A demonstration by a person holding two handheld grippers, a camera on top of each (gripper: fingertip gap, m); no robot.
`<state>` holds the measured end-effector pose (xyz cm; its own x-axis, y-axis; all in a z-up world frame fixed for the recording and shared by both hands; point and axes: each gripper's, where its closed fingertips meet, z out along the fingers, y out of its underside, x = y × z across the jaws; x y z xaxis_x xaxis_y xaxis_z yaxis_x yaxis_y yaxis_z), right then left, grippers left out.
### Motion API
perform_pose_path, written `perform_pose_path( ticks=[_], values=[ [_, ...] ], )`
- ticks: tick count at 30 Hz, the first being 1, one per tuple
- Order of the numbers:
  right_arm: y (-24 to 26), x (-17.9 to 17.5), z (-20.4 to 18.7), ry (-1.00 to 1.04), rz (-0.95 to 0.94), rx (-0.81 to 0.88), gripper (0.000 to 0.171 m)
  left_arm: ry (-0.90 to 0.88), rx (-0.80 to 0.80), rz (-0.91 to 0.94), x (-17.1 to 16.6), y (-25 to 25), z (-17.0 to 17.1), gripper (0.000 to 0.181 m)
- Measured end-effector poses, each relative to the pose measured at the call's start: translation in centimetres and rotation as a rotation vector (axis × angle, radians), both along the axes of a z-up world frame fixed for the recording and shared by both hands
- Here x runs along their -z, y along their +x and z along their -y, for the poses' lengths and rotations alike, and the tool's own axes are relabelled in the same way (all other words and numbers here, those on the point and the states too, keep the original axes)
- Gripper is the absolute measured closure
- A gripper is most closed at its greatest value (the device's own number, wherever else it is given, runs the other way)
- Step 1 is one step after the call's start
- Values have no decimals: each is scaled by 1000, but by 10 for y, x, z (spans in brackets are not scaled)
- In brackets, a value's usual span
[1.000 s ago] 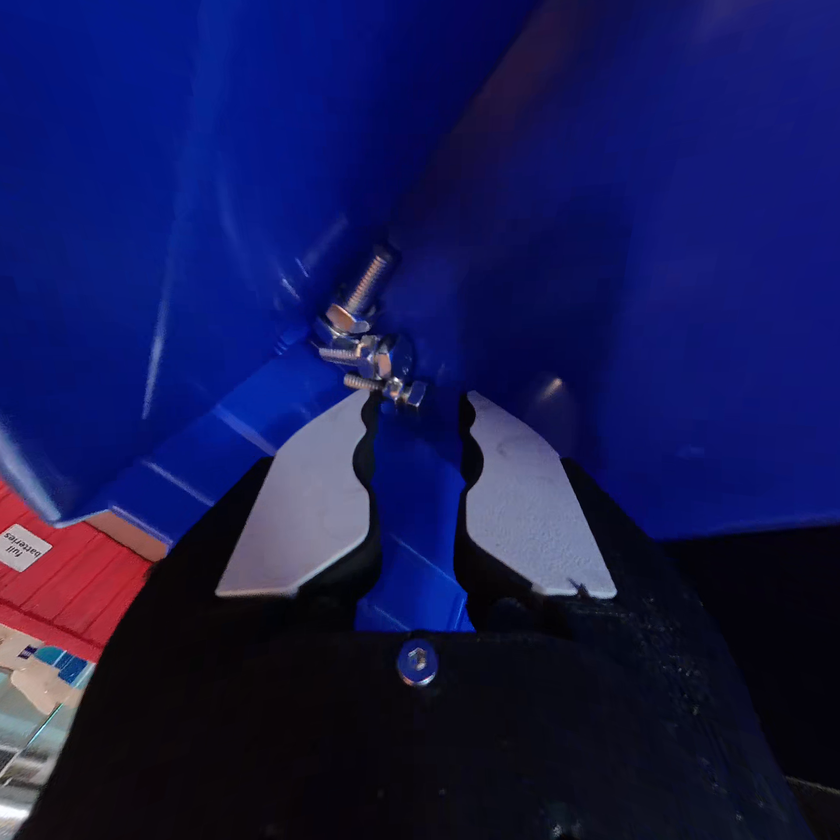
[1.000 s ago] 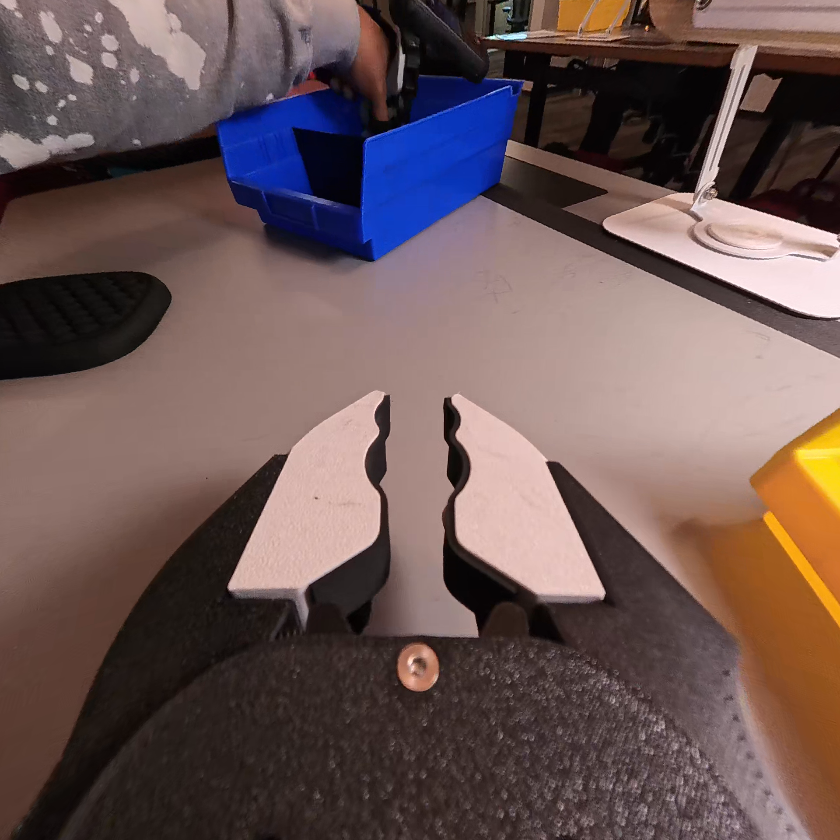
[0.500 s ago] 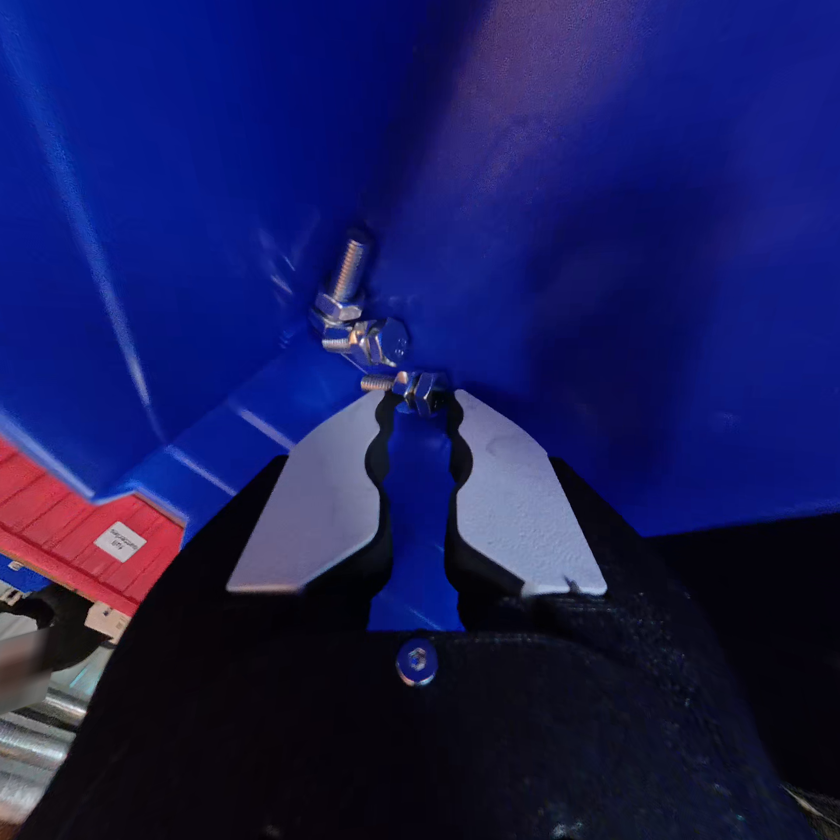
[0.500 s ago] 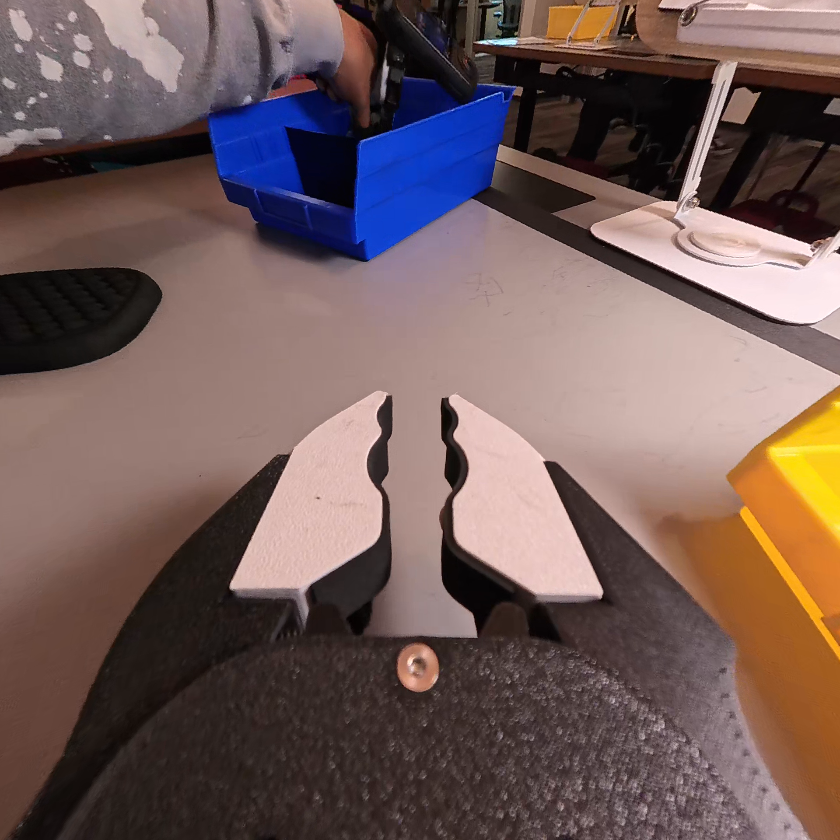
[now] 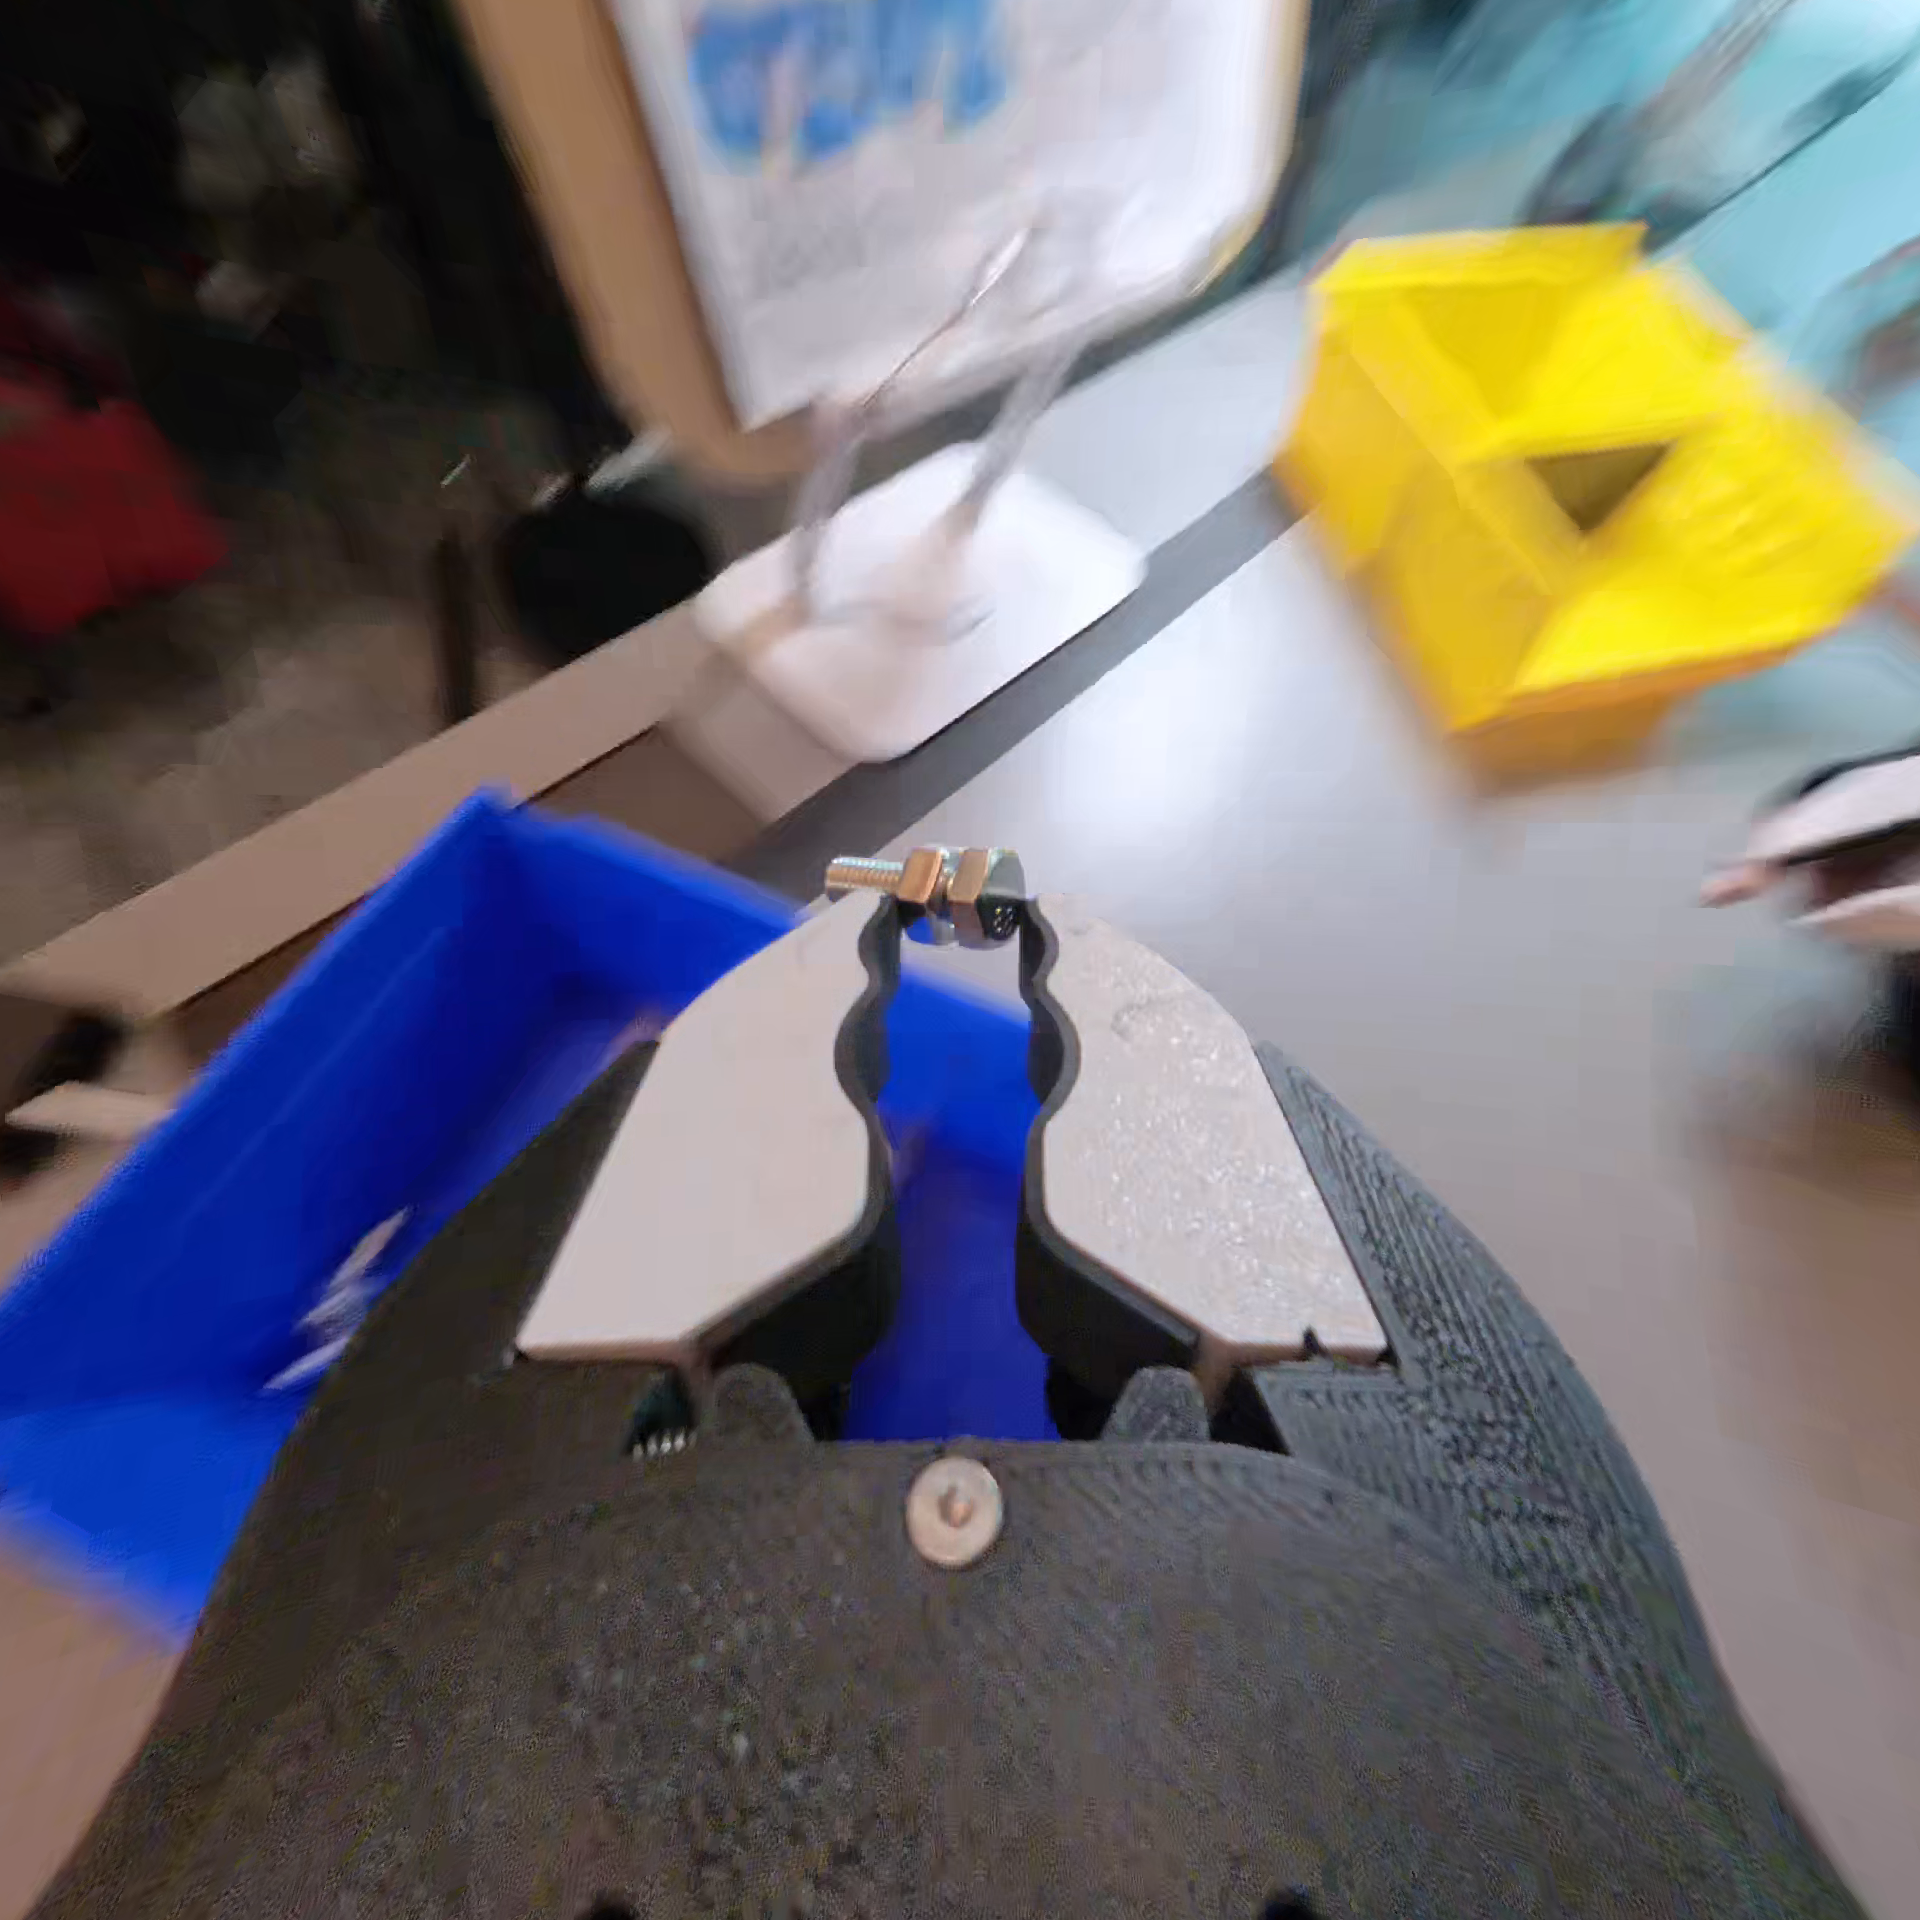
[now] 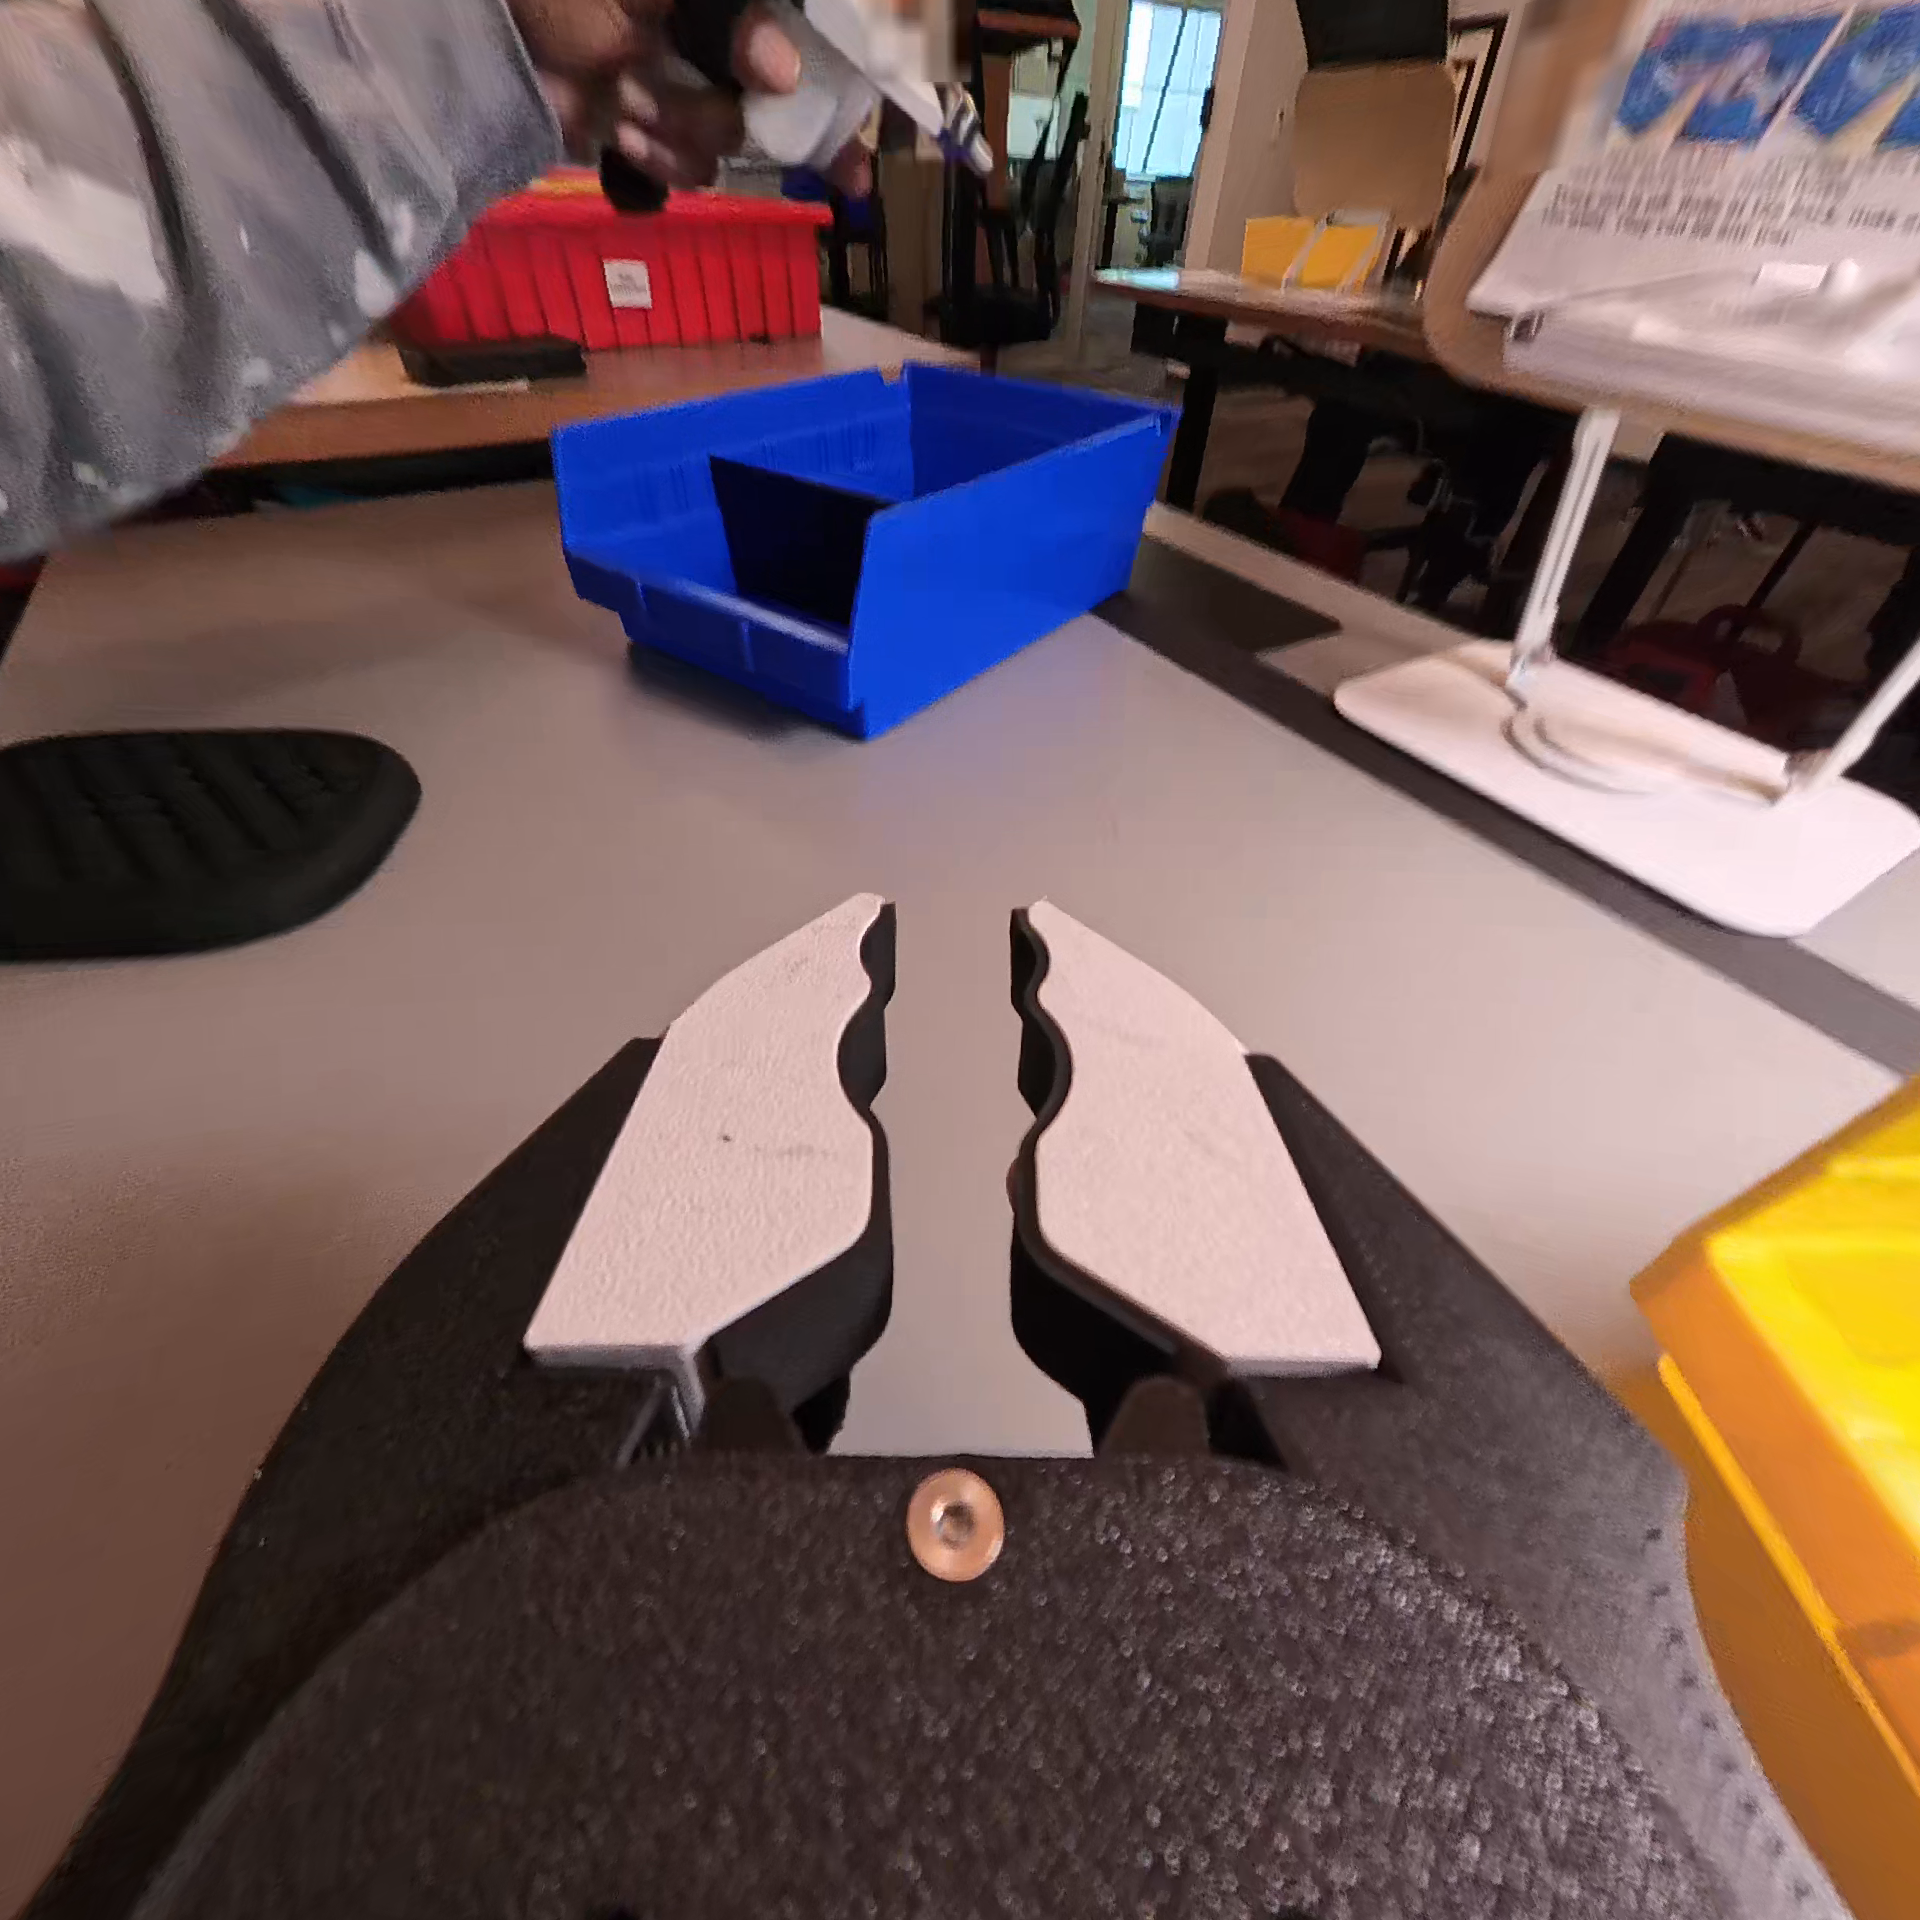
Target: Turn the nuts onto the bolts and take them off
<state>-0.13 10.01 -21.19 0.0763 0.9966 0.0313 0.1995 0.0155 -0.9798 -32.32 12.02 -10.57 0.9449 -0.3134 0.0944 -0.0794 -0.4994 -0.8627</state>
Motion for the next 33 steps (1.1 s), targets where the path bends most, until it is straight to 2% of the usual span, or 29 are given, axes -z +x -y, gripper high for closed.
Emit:
perform_pose_path(
  ticks=[1, 5, 9, 11, 13, 15, 17, 25, 29, 33],
  values=[
    [-4, -13, 2, 19, -25, -7, 150, 75, 65, 99, -13, 25, 5, 159],
    [-25, -70, 18, 59, -147, -80, 149, 266, 358, 456, -37, 127, 34, 159],
    [-45, -115, 42, -9, -279, -234, 144, 339, 700, 782, -38, 220, 76, 159],
    [-49, -123, 52, -66, -328, -326, 143, 371, 820, 844, -33, 251, 94, 159],
    [-49, -123, 66, -254, -339, -476, 140, 393, 881, 850, -25, 271, 105, 159],
    [-44, -123, 78, -454, -363, -625, 140, 415, 909, 837, -19, 281, 109, 159],
    [-40, -122, 83, -582, -380, -701, 142, 430, 921, 820, -15, 283, 109, 159],
    [-48, -106, 72, -801, -377, -717, 159, 447, 915, 694, 6, 280, 106, 159],
    [-46, -101, 63, -739, -350, -682, 162, 383, 842, 587, 25, 279, 94, 162],
    [-45, -82, 49, -361, -153, -516, 162, 219, 763, 450, 54, 278, 81, 153]
  ],
)
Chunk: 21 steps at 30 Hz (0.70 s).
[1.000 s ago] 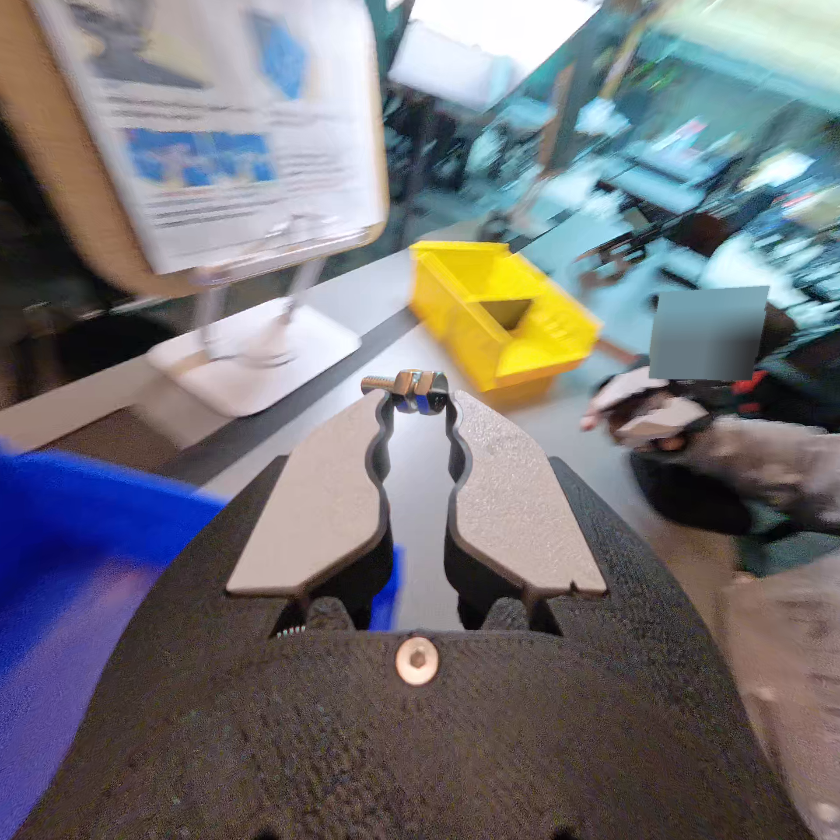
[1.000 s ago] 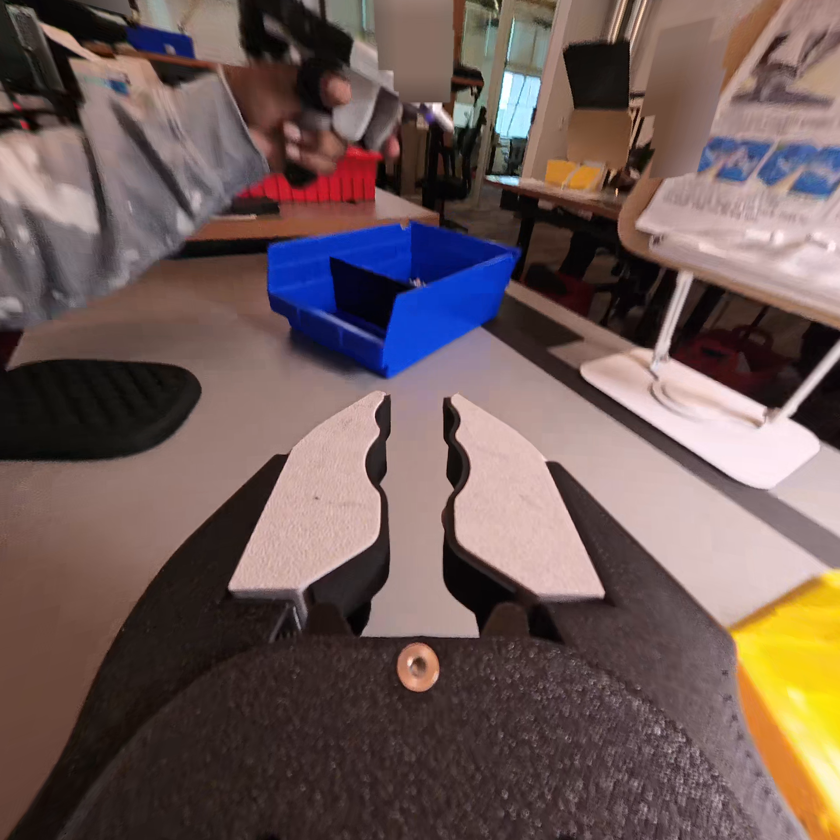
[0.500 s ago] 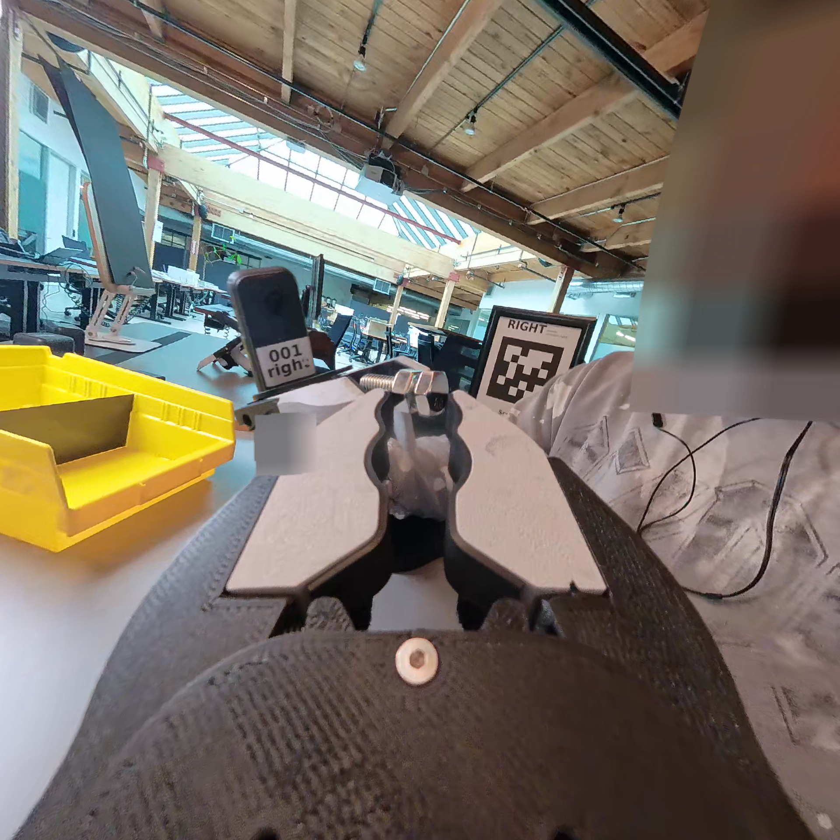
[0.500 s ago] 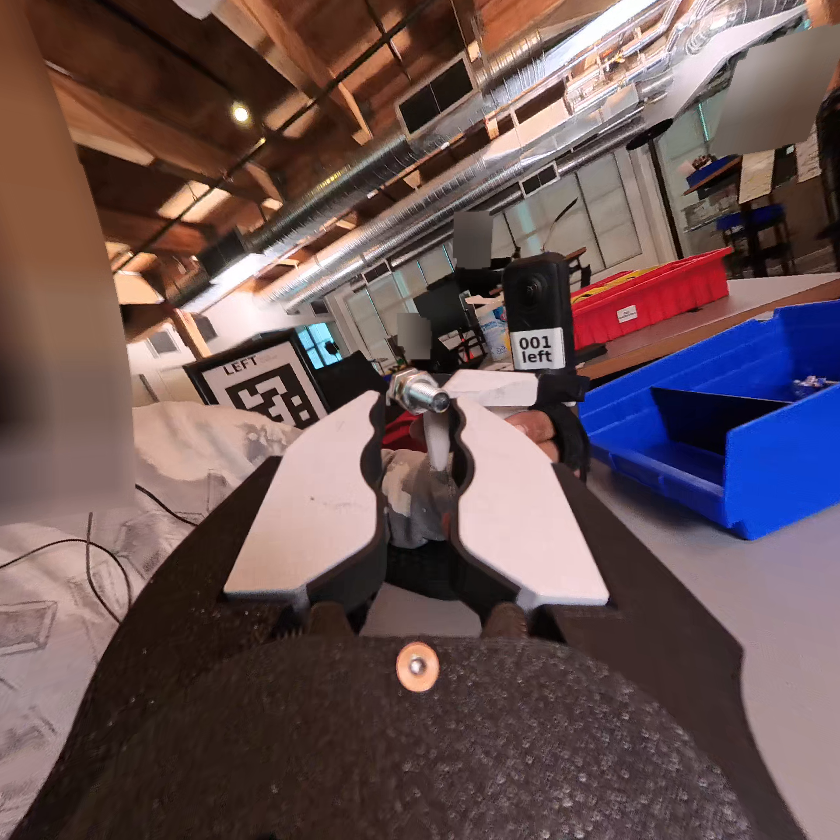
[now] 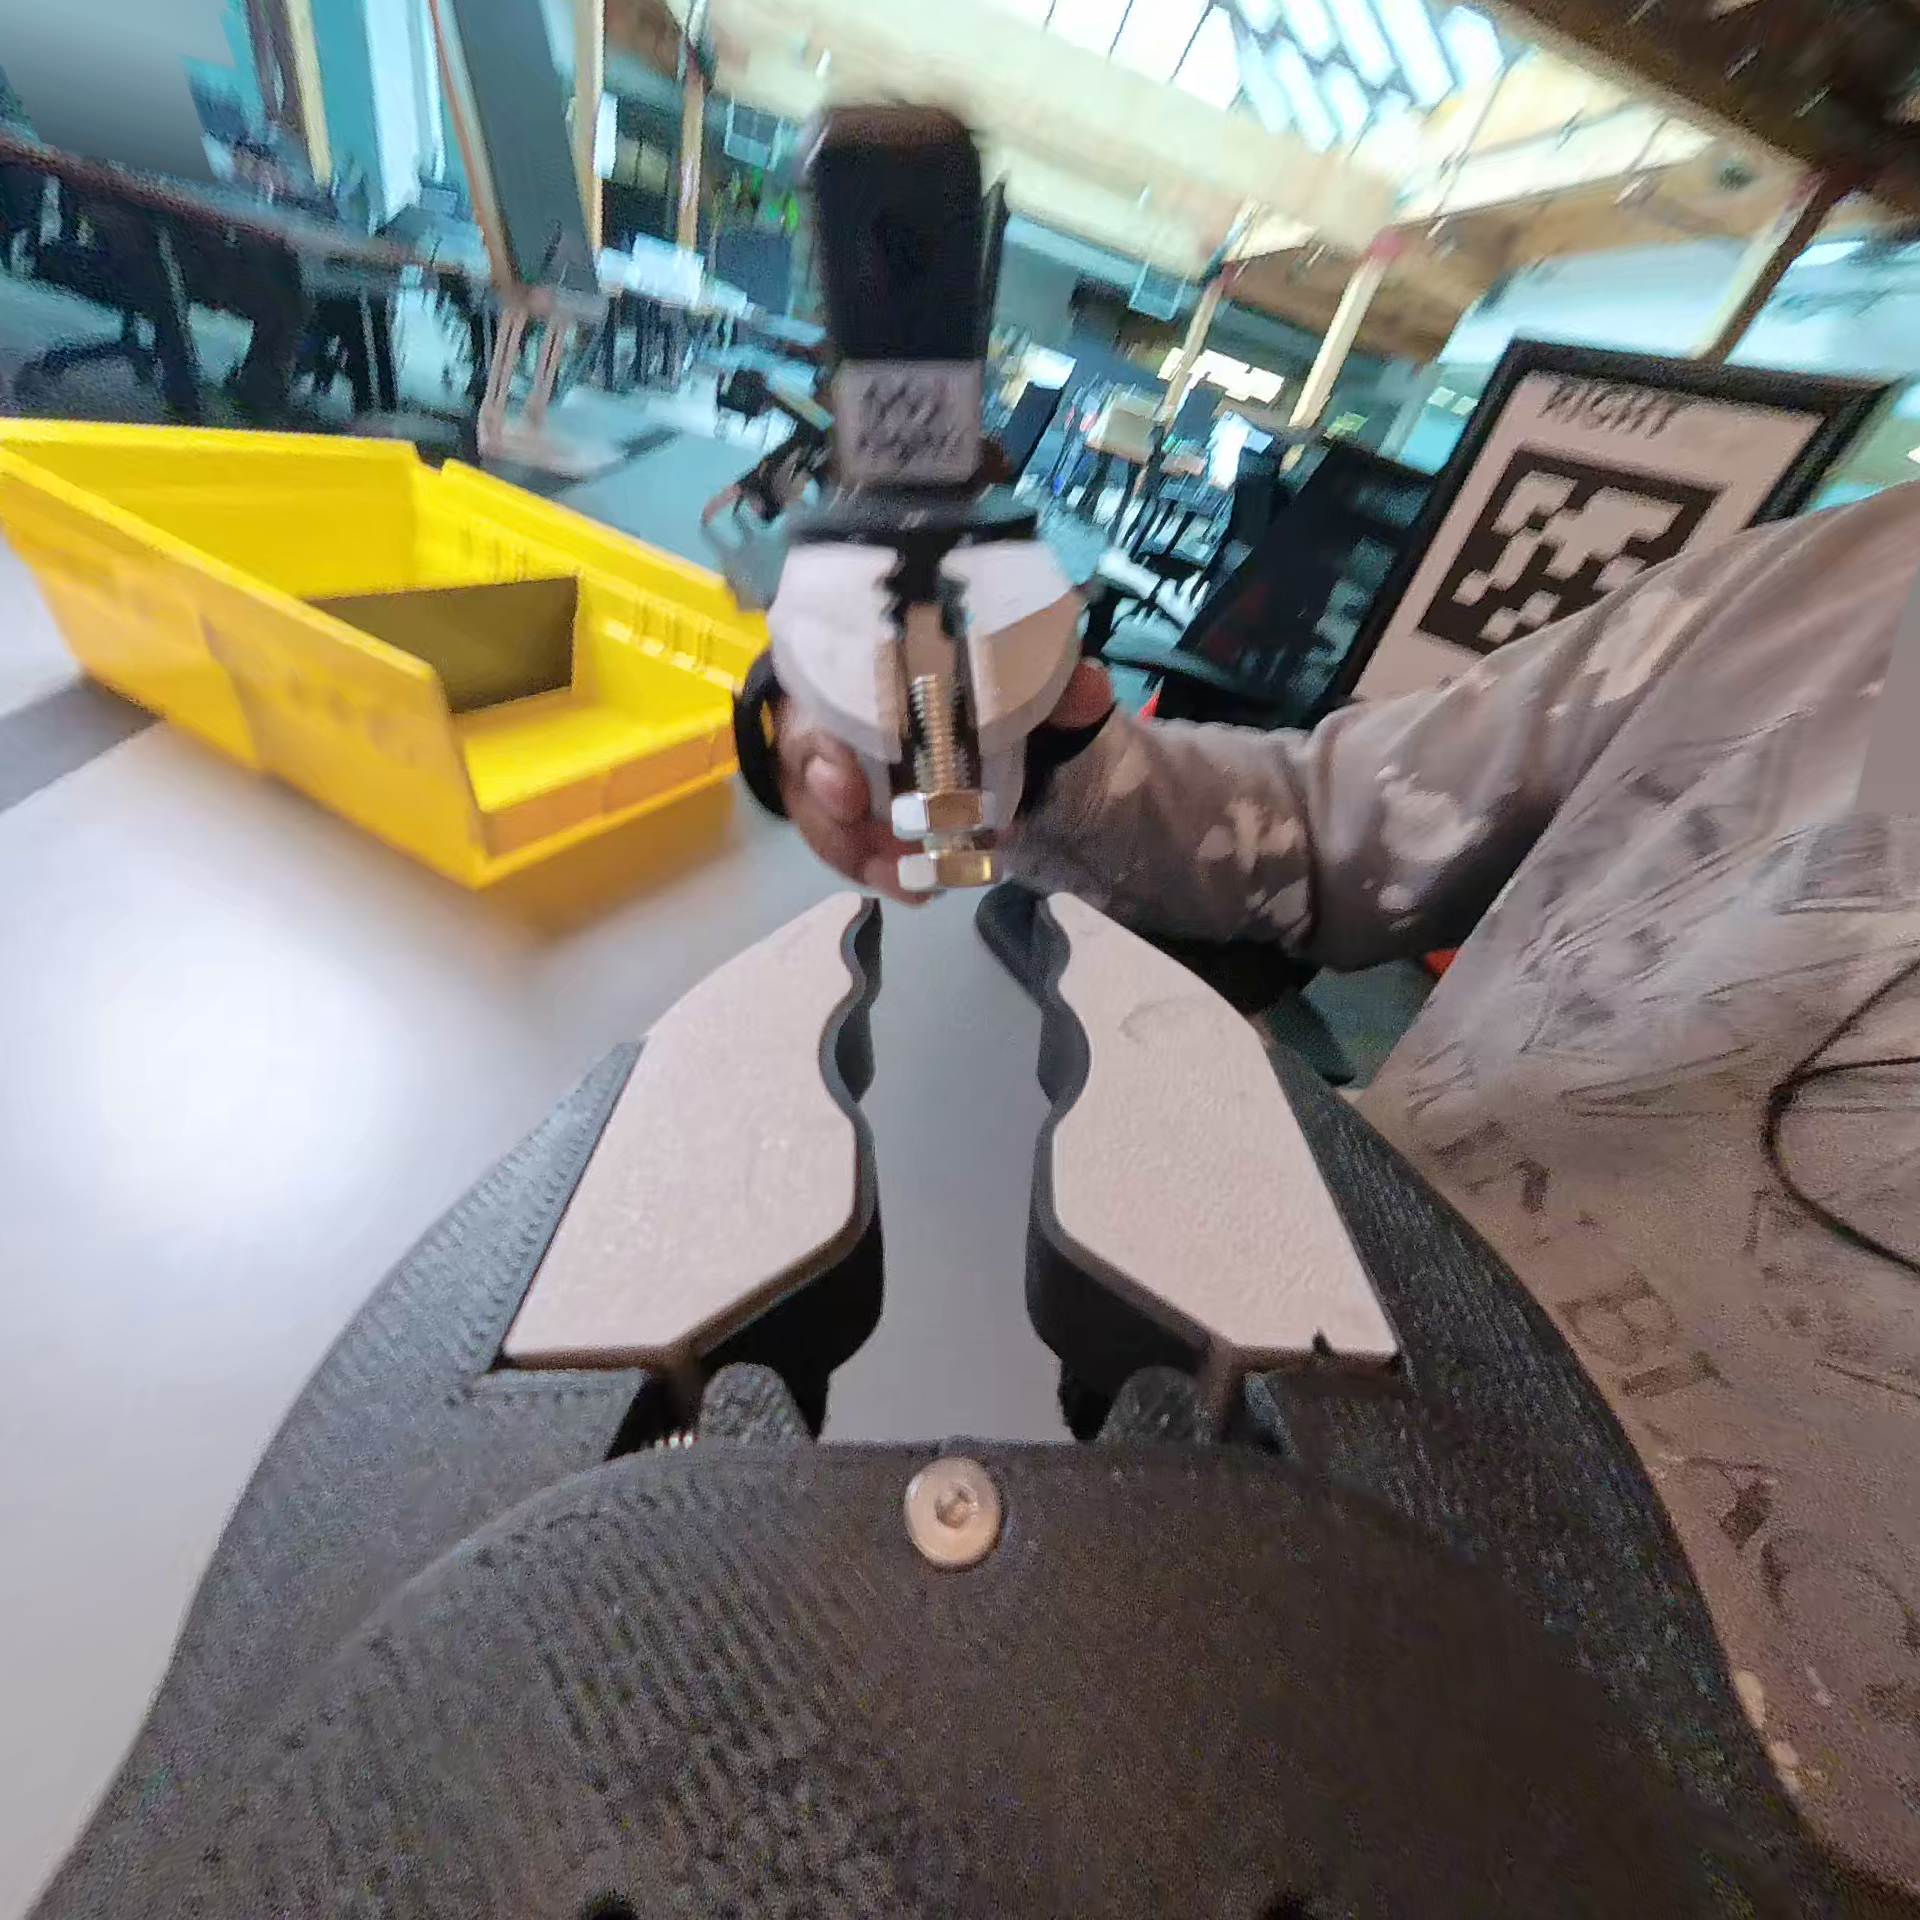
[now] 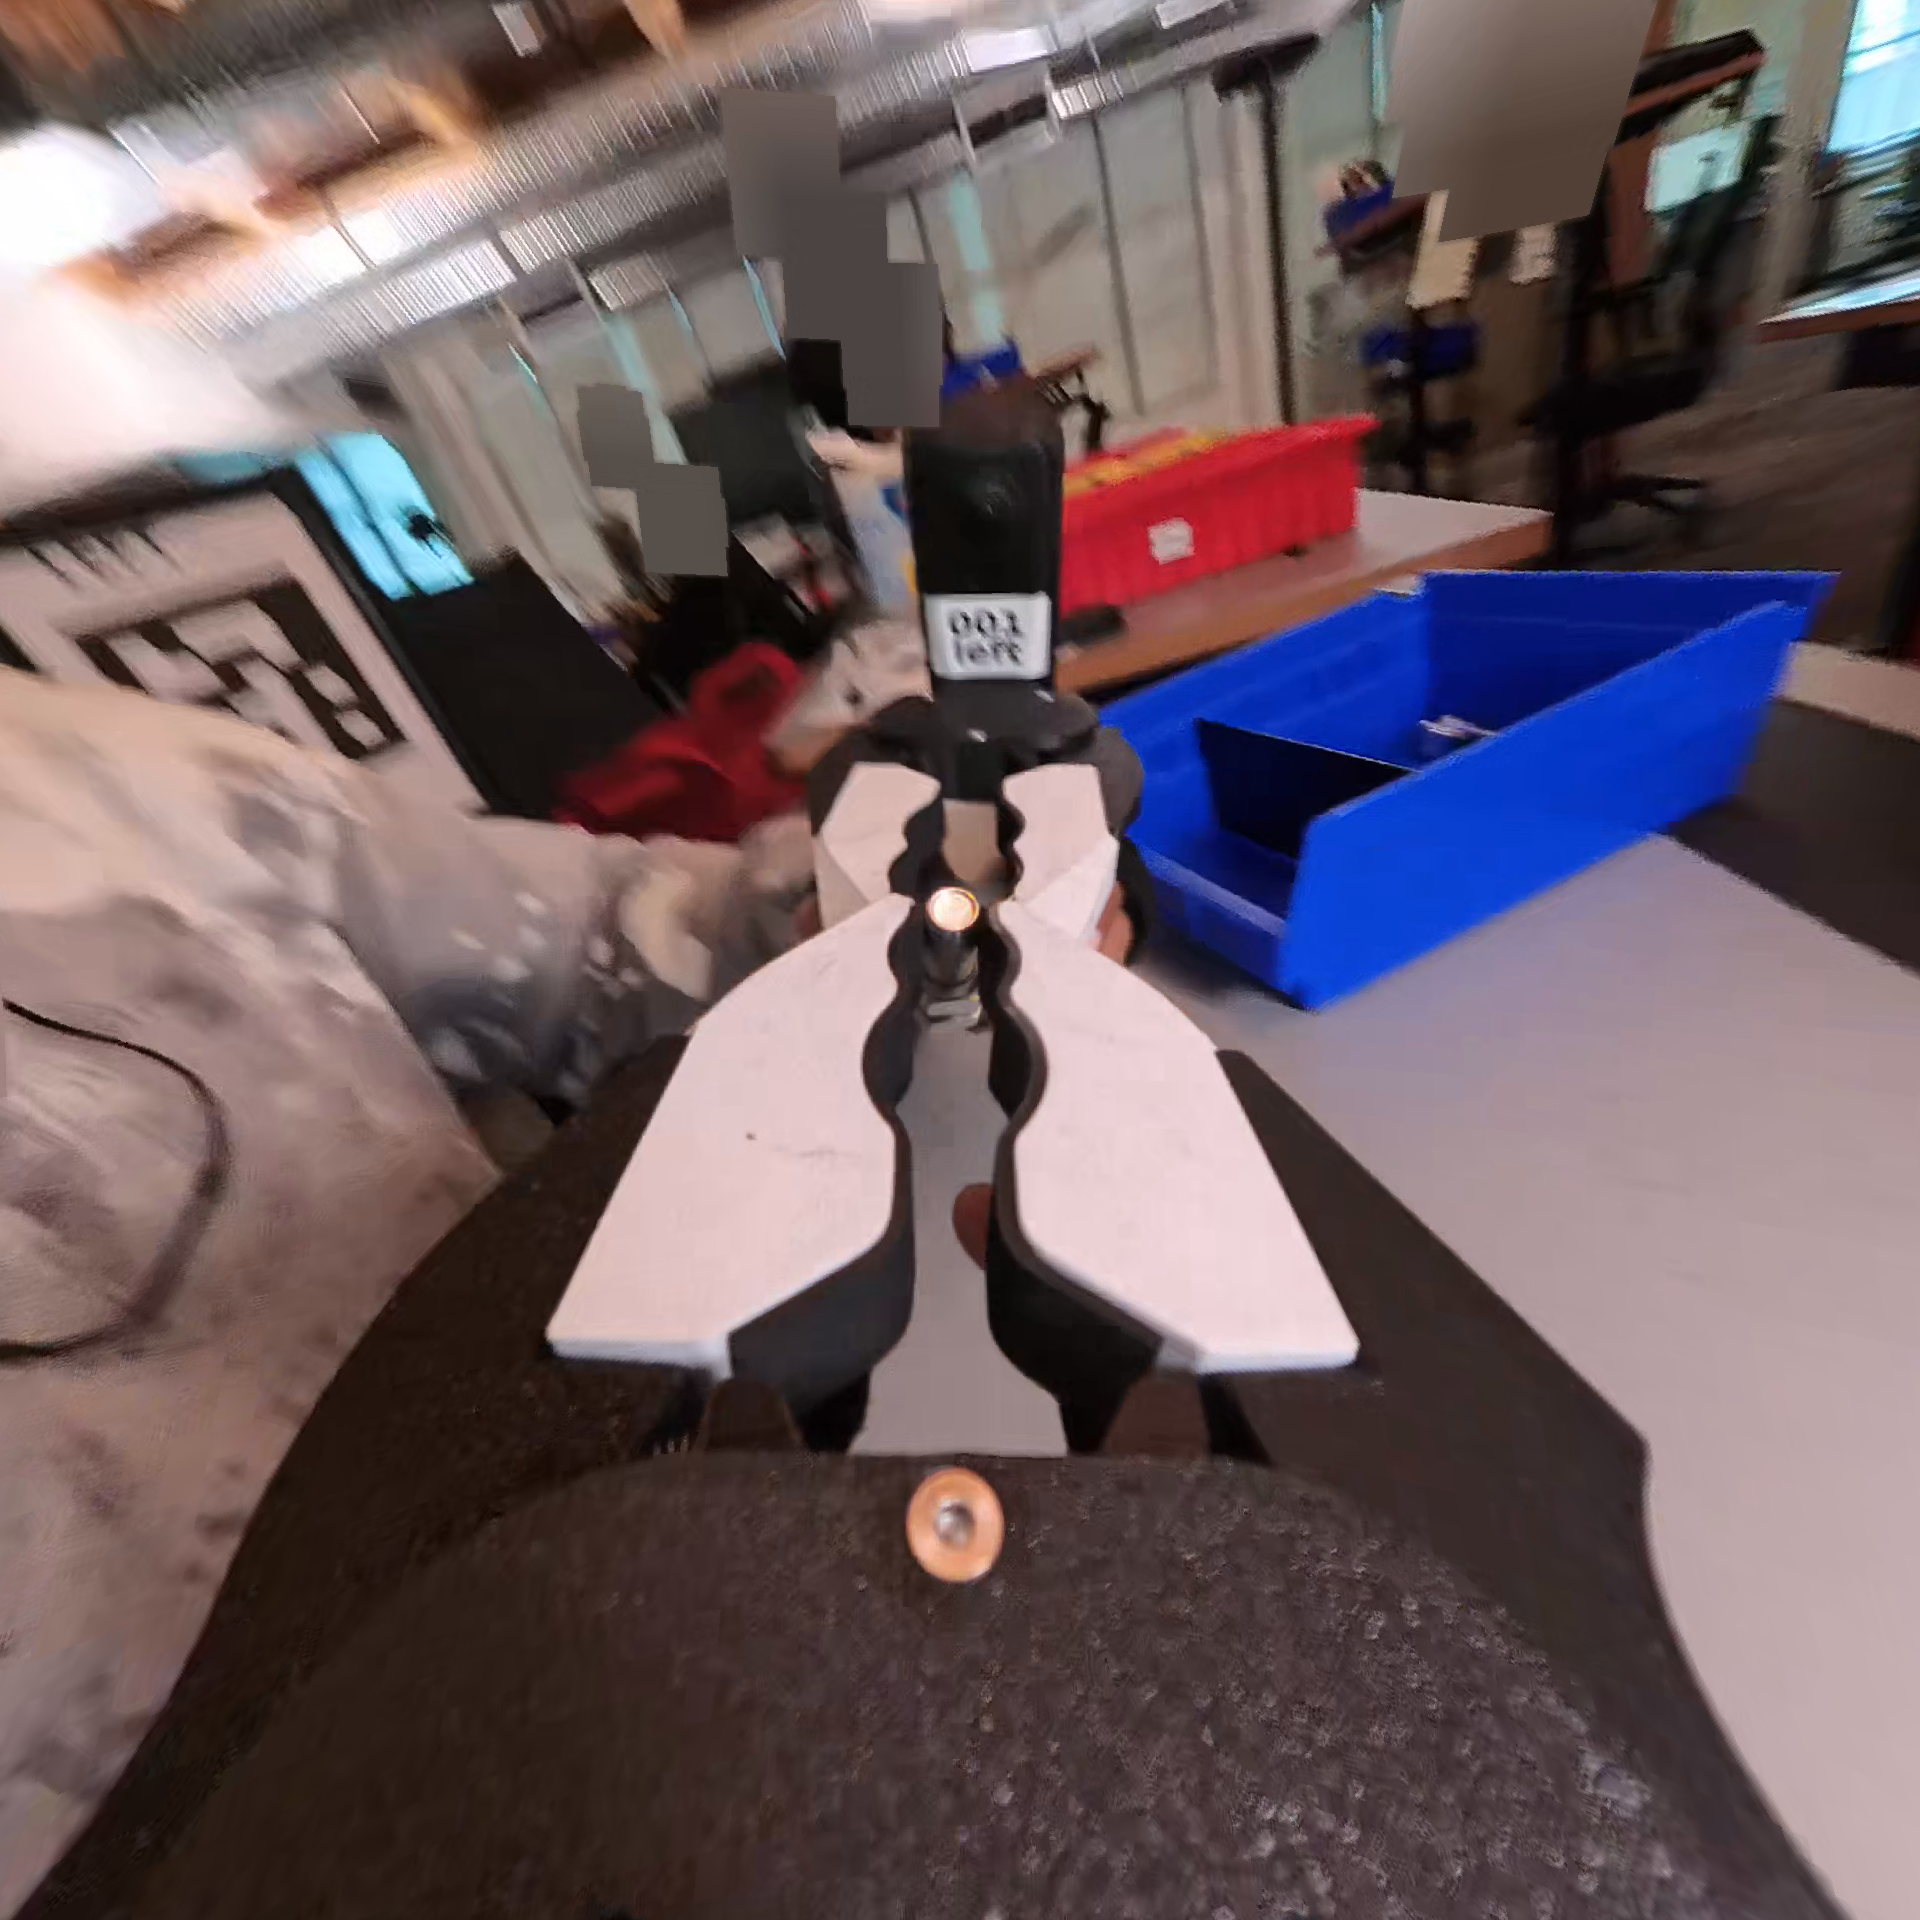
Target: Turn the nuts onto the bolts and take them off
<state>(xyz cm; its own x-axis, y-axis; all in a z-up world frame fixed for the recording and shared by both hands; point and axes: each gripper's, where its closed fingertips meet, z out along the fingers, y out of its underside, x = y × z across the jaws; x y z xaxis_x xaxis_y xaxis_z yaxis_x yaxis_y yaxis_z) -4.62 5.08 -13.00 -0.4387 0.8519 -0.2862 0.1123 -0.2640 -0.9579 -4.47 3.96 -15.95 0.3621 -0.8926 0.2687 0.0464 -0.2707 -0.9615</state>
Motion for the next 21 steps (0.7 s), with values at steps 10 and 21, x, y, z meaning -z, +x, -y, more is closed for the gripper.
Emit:
perform_pose_path(
  ticks=[10, 21],
  values=[
    [6, 29, 14, 236, 127, -68, 162, -49, 55, -80, 29, 24, 4, 162],
    [21, 35, 21, 284, 169, -187, 162, -40, 96, -61, 34, 39, 11, 163]
  ],
)
